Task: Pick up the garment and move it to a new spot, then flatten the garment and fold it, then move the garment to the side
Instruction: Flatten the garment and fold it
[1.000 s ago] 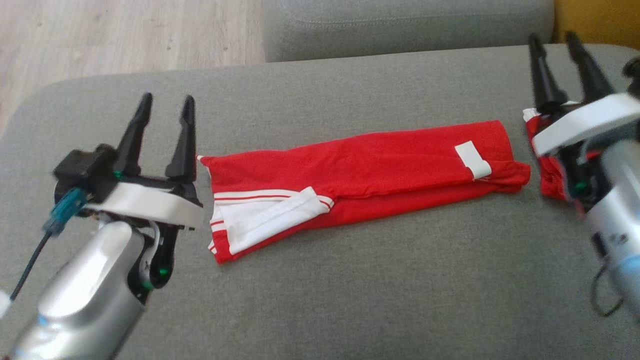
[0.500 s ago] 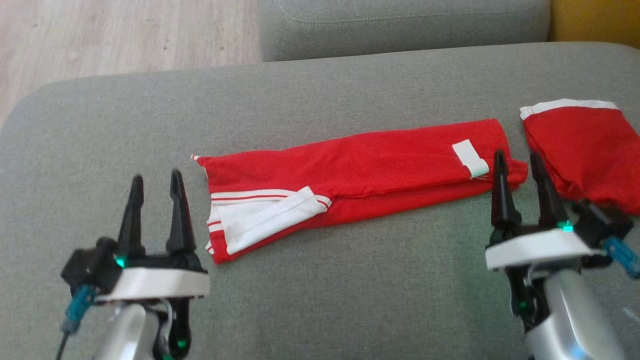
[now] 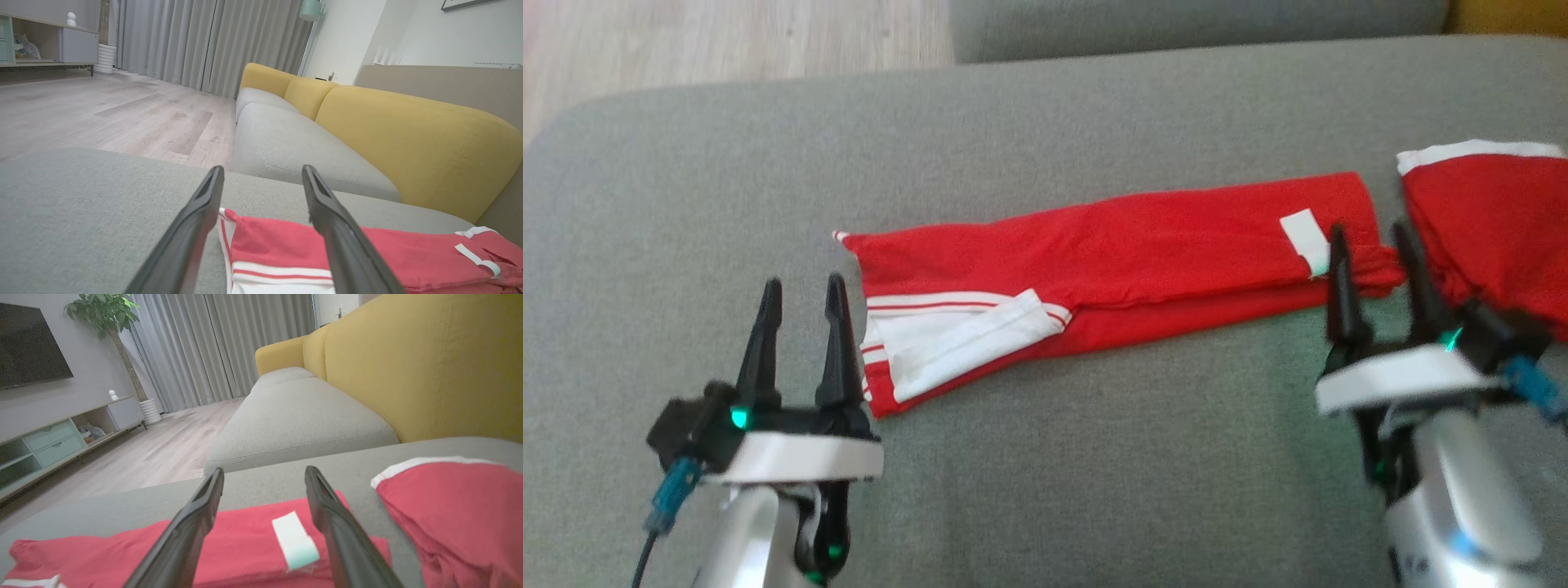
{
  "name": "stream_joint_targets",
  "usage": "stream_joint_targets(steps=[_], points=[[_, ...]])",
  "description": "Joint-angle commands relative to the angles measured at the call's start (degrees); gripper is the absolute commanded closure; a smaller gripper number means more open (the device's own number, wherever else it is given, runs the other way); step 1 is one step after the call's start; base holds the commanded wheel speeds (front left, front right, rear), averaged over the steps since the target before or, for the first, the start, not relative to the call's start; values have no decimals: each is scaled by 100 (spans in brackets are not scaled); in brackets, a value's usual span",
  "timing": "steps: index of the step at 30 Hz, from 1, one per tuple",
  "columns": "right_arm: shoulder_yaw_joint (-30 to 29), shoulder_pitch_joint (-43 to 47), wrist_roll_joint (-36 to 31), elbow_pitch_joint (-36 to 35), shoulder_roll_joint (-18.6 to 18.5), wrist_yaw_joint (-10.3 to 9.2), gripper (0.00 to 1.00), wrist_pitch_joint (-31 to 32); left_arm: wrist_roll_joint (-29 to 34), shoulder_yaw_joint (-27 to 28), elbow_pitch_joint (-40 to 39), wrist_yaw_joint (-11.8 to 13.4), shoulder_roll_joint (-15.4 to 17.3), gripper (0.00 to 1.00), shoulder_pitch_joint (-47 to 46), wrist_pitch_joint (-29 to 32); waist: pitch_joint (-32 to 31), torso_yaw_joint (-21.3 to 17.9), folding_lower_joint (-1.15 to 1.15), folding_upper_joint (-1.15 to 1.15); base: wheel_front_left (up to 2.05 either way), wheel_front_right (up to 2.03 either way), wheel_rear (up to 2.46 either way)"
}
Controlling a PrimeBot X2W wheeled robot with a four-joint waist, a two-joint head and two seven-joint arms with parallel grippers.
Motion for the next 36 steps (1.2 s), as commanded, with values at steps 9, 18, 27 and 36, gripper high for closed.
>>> stream_joint_targets(steps=[9,18,27,36], points=[[-1180,-1395,-756,1371,22,11,0,-54,150,110,-257,-138,-56,0,-620,-30,609,233,-1,0,0,0,0],[-1861,-2000,-1129,3039,22,11,0,16,181,93,-210,-157,-72,0,-846,-30,850,349,-1,0,0,0,0],[-1672,-2411,-984,4352,22,11,0,105,176,128,-234,-161,-74,0,-892,-30,884,311,-1,0,0,0,0],[-1461,-2642,-856,4908,22,11,100,27,255,118,-343,-162,-75,0,-856,-30,791,253,-1,0,0,0,0]])
